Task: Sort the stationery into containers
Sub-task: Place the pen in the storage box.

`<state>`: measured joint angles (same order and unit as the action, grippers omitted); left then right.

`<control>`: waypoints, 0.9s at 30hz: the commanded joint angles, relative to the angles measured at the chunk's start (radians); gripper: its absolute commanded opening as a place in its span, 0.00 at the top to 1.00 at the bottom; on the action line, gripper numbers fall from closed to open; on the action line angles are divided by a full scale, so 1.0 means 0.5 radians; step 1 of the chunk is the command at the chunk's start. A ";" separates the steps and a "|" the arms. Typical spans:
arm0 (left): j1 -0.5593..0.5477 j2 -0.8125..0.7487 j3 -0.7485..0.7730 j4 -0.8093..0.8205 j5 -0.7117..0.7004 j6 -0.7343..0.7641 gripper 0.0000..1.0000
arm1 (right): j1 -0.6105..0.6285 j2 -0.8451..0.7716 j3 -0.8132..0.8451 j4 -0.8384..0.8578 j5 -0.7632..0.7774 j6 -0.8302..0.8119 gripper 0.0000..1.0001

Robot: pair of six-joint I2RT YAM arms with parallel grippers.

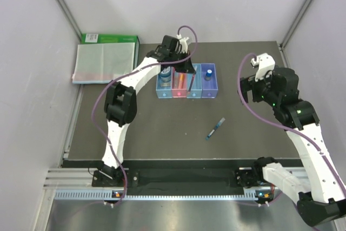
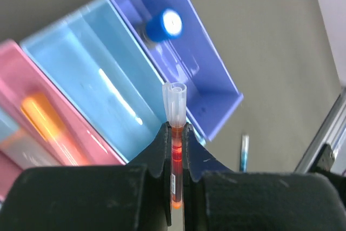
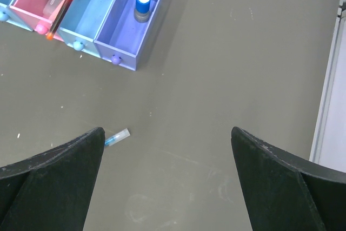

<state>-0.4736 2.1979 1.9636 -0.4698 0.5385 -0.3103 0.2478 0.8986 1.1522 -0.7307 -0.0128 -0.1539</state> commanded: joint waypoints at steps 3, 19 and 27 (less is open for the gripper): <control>0.064 0.111 0.276 0.295 0.064 -0.137 1.00 | -0.041 -0.058 -0.062 0.032 0.007 -0.002 0.00; 0.104 0.258 0.294 0.427 0.067 -0.177 0.91 | -0.057 0.004 -0.040 0.059 -0.014 0.016 0.00; 0.122 0.280 0.294 0.412 0.049 -0.137 0.76 | -0.060 0.022 -0.043 0.059 -0.030 0.019 0.00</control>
<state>-0.4248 2.3432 2.0769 -0.3099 0.5598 -0.3901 0.2325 0.9085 1.1183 -0.7334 -0.0105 -0.1535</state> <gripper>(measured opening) 0.222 0.995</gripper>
